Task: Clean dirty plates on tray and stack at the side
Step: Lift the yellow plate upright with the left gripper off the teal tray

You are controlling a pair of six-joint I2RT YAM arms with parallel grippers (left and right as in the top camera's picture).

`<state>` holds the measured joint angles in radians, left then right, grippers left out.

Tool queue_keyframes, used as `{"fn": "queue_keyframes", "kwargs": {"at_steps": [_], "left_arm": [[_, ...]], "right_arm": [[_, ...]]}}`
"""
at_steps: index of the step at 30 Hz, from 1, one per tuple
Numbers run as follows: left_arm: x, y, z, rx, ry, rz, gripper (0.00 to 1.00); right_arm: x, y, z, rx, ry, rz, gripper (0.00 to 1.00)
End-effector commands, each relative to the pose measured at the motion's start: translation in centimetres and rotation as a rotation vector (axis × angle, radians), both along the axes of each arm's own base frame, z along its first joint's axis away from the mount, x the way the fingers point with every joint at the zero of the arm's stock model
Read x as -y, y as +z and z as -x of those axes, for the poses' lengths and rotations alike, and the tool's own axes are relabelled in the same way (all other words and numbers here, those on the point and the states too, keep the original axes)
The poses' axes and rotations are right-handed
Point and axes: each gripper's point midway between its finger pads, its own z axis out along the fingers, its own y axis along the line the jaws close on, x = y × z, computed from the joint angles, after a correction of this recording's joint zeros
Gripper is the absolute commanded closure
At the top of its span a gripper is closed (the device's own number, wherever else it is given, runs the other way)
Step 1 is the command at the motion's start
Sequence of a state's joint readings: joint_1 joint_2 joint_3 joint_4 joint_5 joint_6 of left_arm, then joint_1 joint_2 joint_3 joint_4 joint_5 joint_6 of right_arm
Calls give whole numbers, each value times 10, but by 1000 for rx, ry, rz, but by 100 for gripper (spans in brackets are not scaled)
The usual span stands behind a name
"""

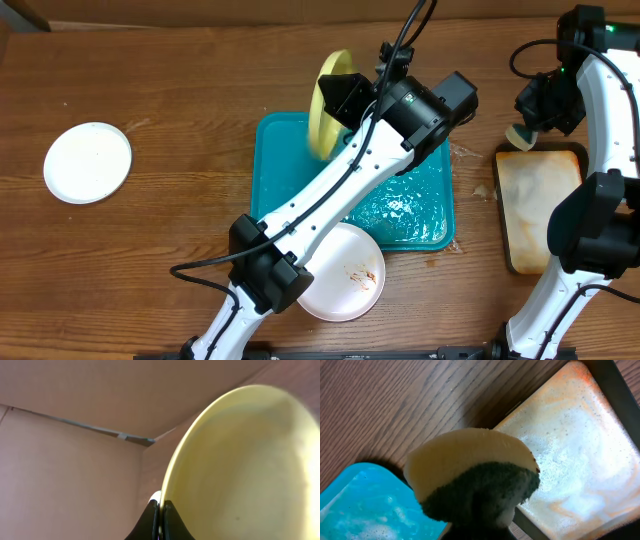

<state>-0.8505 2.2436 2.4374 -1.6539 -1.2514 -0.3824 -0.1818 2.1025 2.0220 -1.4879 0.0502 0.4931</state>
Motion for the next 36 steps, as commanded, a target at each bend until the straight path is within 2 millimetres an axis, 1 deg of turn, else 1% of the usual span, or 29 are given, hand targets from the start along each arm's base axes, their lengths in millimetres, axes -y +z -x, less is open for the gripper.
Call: {"fn": "queue_keyframes", "kwargs": {"at_steps": [1,2,3,4,5,6,7,8,10,11,12,13,14,15,16,18,20,23,24,26,29,31,33,35,36], "left_arm": [[-8,21,9,35,6,34,96],[-6,23,11,58,8,63,96],[-2,22,9,63,1,76,96],[-3,18,4,30,-6,48,96],[-5,17,5,8,-9,28,96],[-8,17,8,19,4,33,96],[-5,20,11,35,2,54,96],[-3,20,10,46,0,71,96],[-5,19,3,17,-12,27,96],[-8,21,7,21,-1,17,96],[-7,27,11,64,6,41,96],[-3,26,12,80,4,78,96],[-2,27,7,76,-4,69,96],[-3,24,3,46,-12,33,96],[-6,23,4,29,-10,19,96],[-9,21,8,58,19,76,96],[-12,11,3,5,24,93,96],[-18,-20,0,-121,66,261,96],[-23,-30,-1,-154,96,326,96],[-36,-44,-6,-191,171,445,96],[-57,-60,-16,-255,261,629,96],[-70,-66,-25,-292,299,753,96],[-80,-68,-37,-348,295,927,95],[-88,-62,-52,-387,240,1107,95],[-96,-56,-59,-383,226,1180,95]], "right_arm": [[0,18,2,45,-3,0,96],[0,18,2,43,-3,0,96],[0,18,2,45,-3,0,96],[0,18,1,48,-3,0,96],[0,18,0,50,-3,-2,96],[-1,18,1,49,-2,-3,96],[-1,18,1,46,-3,-3,96],[-1,18,1,47,-3,-3,96],[-1,18,0,51,-2,-3,96],[-1,18,1,49,-2,-3,96],[-1,18,1,46,-3,-3,96],[-1,18,1,46,-3,-3,96],[0,18,0,50,-3,-2,96],[0,18,0,53,-3,-2,96],[-1,18,-1,55,-2,-6,96],[-1,18,1,49,-2,-7,96],[-1,18,0,51,-2,-7,96],[-2,18,0,52,-2,-10,96],[-2,18,0,52,-1,-10,96],[-2,18,0,54,-2,-9,96],[-2,18,0,54,-1,-9,96],[-2,18,-1,56,-2,-9,96],[-2,18,-1,56,-2,-9,96],[-2,18,-1,56,-1,-9,96],[-2,18,-1,56,-2,-9,96]]}}
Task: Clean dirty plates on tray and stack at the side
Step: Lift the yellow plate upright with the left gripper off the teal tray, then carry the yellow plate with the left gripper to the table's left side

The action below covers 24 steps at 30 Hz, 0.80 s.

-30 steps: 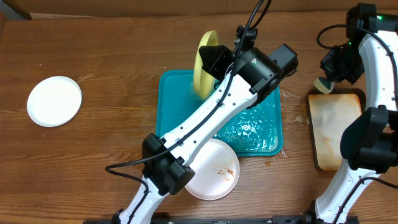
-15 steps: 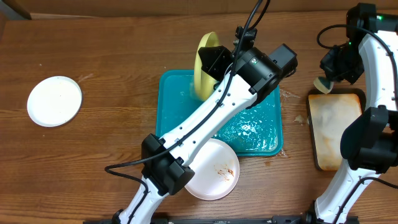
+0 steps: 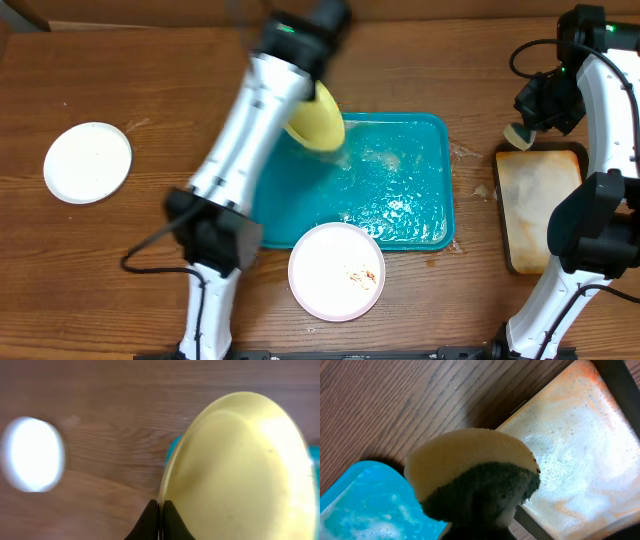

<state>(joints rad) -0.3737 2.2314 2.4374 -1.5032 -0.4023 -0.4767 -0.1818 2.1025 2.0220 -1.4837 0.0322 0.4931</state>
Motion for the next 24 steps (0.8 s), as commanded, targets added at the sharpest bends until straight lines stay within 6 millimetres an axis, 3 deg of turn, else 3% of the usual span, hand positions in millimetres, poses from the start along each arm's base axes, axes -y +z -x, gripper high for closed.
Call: {"fn": "queue_keyframes", "kwargs": {"at_steps": [1,6,12,19,24], "left_arm": [[-3,41,-6,38,-61,428,95],[-102,53,-17,95,70,531,95],[-211,45,11,79,253,503,95],[-300,32,46,90,428,542,95],[-334,-13,67,65,508,656,95]], "right_arm": [[1,18,1,46,-3,7,96],[0,18,5,33,-3,4,96],[0,17,9,16,1,2,96],[-1,17,12,1,1,-2,96],[-3,17,13,1,1,-12,96]]}}
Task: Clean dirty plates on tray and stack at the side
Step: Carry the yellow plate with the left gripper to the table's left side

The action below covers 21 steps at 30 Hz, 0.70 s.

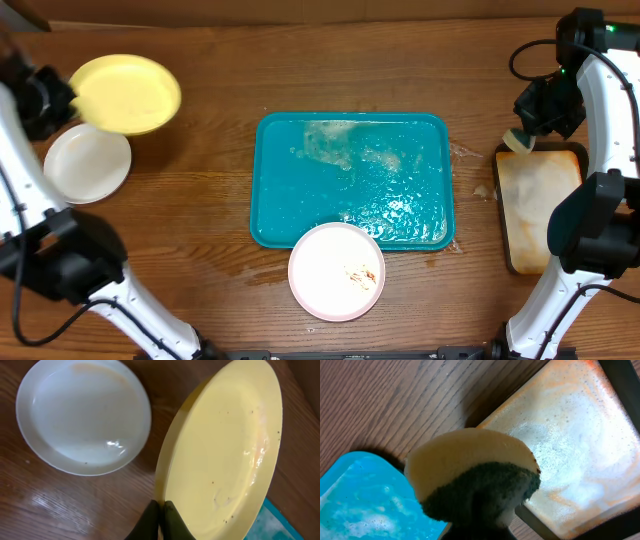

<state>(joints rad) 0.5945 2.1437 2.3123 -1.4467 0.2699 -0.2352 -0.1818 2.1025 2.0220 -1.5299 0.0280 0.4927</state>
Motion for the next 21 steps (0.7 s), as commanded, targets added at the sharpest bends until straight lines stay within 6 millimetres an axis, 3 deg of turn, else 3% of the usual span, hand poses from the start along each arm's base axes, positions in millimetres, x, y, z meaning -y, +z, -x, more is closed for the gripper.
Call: {"fn": "queue_keyframes", "kwargs": {"at_steps": [1,6,12,17,21], "left_arm": [[-10,-25,19,14,12,88,95],[-36,-72,49,44,138,111,96],[-69,-106,90,100,299,152,95],[-93,-113,104,133,371,140,96],[-90,-108,95,176,352,159,96]], "right_arm": [[0,18,2,44,1,0,96],[-1,17,5,31,1,-3,96],[-1,17,5,30,1,-3,96],[-1,17,5,30,1,-3,96],[-1,17,4,34,0,-2,96]]}}
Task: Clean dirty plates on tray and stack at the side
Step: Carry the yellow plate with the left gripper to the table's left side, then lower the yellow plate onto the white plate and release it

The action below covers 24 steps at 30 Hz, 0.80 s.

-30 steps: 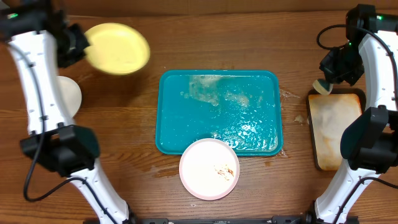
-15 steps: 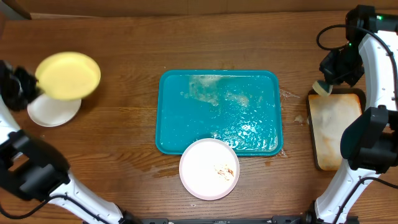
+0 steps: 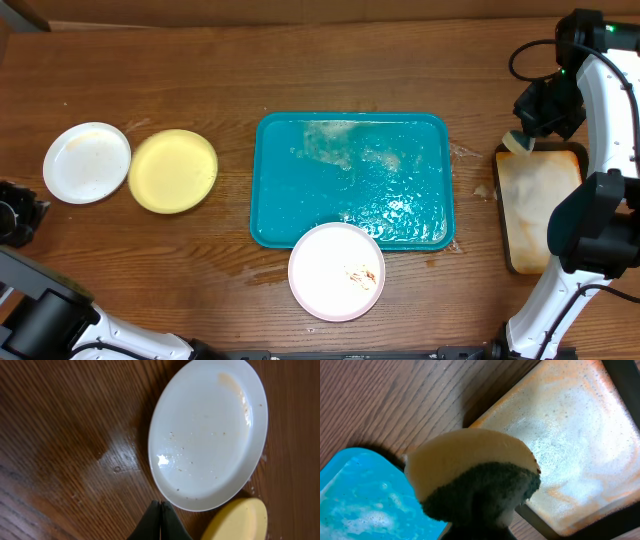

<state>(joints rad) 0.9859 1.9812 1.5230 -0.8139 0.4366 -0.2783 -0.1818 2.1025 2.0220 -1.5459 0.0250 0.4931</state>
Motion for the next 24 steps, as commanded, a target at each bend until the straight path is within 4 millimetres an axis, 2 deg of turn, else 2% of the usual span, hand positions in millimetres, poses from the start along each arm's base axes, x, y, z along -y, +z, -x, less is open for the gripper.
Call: {"fn": "queue_keyframes", "kwargs": {"at_steps": [1,4,6,10,13,15,17,19,23,24], "left_arm": [[22,16,-18,60,-61,14,91],[51,13,-36,32,-162,11,78],[79,11,-51,11,-247,15,75],[144,6,-79,-37,-455,-2,62],[182,-3,-84,-134,-557,-51,48],[199,-7,-87,-173,-605,-84,38],[207,-9,-91,-186,-629,-108,31],[209,-12,-94,-183,-629,-108,29],[192,-17,-93,-181,-592,-109,29],[182,-17,-89,-186,-574,-109,34]], "right_arm": [[1,17,1,49,1,4,96],[1,17,1,49,1,4,96],[1,17,1,48,0,4,96],[0,17,1,48,0,4,96],[1,17,1,49,1,4,96],[0,17,1,47,1,4,96],[0,17,2,45,5,3,96],[0,17,2,45,20,3,96],[0,17,3,41,26,3,96],[0,17,2,42,26,3,96]]}}
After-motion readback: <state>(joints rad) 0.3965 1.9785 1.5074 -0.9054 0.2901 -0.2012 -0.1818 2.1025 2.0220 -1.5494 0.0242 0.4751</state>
